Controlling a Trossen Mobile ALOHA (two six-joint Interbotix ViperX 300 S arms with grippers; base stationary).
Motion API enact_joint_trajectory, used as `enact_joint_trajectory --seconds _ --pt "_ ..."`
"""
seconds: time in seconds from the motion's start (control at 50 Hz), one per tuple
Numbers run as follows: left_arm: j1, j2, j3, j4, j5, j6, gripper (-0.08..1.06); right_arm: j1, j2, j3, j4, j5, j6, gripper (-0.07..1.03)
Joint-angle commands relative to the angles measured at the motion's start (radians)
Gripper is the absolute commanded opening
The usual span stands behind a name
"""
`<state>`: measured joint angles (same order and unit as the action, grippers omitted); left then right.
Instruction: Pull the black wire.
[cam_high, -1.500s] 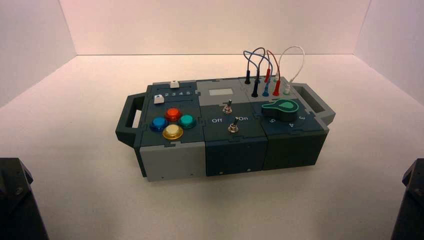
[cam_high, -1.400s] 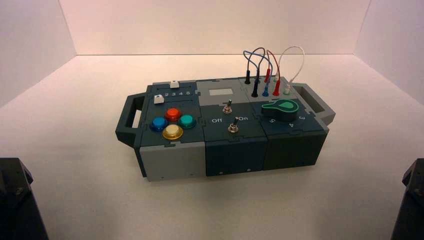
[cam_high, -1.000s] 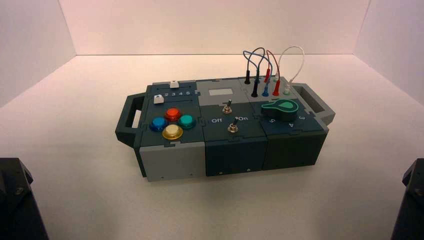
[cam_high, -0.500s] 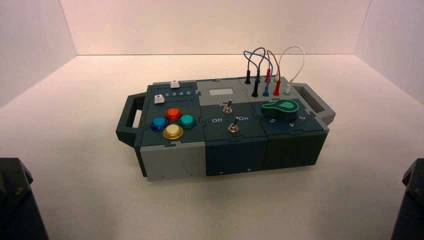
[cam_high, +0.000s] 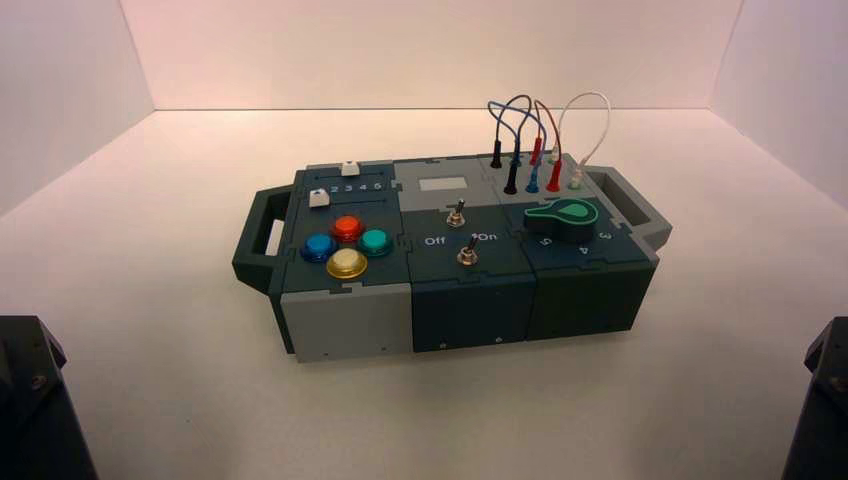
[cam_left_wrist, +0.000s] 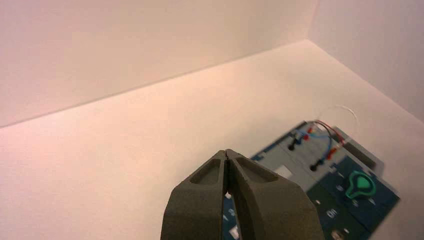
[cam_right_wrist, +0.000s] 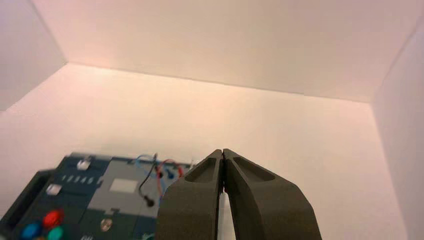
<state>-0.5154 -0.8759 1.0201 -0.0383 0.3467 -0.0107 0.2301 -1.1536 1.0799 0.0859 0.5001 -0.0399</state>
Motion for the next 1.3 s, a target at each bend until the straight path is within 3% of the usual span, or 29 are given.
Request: enact_joint_trajectory --seconds 0.02,0.5,0.92,1.0,1.14,1.3 --pt "-0.006 0.032 -0.009 -0.006 -0.003 -0.015 -0.03 0.031 0.043 -0.037 0.005 0.009 0.0 -0.02" --pt "-0.156 0.227 -0.025 -0.006 -0.044 -0.091 -0.03 0.155 0.29 -0.081 0.021 0.086 -0.003 -0.02" --pt "-0.198 0.305 -0.04 -0.006 -0.066 -0.097 -0.03 0.296 0.431 -0.092 0.086 0.11 -0.005 -0.01" --pt "-0.204 0.31 -0.037 -0.008 -0.067 -0.109 -0.03 0.356 0.495 -0.103 0.107 0.11 -0.005 0.06" --pt "-0.224 0.334 -0.035 -0.008 -0.087 -0.112 -0.03 0.38 0.574 -0.12 0.114 0.12 -0.005 0.09" --pt "-0.245 0.374 -0.034 -0.008 -0.103 -0.115 -0.03 0.414 0.647 -0.149 0.13 0.126 -0.005 0.24"
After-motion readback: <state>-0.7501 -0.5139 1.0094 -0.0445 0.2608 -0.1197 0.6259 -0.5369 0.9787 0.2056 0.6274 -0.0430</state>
